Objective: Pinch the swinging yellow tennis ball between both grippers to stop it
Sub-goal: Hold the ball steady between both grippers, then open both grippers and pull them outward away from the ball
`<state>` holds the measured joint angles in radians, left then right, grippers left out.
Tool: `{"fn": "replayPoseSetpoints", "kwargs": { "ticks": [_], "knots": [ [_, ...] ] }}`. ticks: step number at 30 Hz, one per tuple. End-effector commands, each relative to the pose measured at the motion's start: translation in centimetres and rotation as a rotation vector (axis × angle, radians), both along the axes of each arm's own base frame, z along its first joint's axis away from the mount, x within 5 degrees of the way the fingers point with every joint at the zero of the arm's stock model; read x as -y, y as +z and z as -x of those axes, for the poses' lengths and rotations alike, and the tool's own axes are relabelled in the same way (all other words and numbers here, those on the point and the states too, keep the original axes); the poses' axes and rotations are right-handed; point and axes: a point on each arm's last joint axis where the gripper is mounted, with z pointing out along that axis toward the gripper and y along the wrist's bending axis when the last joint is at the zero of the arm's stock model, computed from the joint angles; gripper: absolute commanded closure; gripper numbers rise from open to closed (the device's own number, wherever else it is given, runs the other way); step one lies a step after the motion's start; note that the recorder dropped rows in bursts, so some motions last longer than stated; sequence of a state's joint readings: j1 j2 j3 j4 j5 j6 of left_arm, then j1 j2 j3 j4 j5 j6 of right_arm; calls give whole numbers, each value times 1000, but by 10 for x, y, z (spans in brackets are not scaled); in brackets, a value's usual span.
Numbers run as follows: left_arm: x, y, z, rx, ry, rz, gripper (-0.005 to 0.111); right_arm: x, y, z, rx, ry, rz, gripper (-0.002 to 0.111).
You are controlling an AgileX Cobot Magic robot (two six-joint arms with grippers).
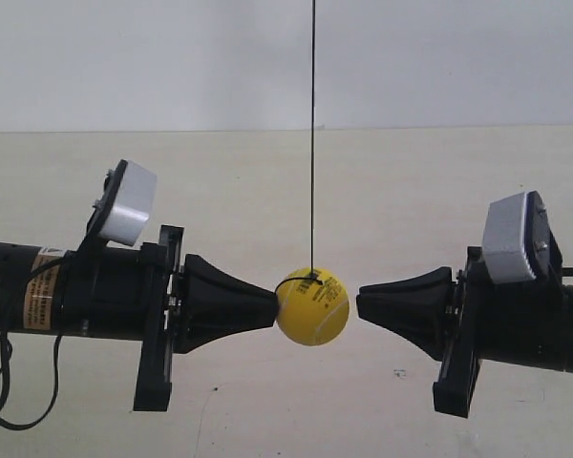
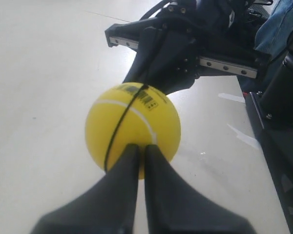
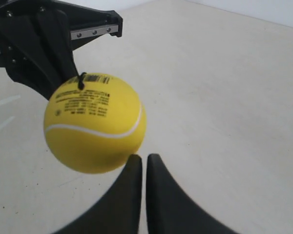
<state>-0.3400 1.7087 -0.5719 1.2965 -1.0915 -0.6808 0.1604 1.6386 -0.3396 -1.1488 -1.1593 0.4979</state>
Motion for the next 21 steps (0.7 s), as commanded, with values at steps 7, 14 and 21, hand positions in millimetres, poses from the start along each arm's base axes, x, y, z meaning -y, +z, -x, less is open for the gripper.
{"fn": "replayPoseSetpoints", "kwargs": {
  "ticks": [7, 14, 21],
  "knots": [
    [-1, 0, 0, -5, 3, -12, 102, 2, 9, 2, 34, -11, 47, 108],
    [-2, 0, 0, -5, 9, -18, 102, 2, 9, 2, 33, -11, 46, 108],
    [-2, -1, 0, -6, 11, -32, 102, 2, 9, 2, 33, -11, 46, 108]
  ]
}}
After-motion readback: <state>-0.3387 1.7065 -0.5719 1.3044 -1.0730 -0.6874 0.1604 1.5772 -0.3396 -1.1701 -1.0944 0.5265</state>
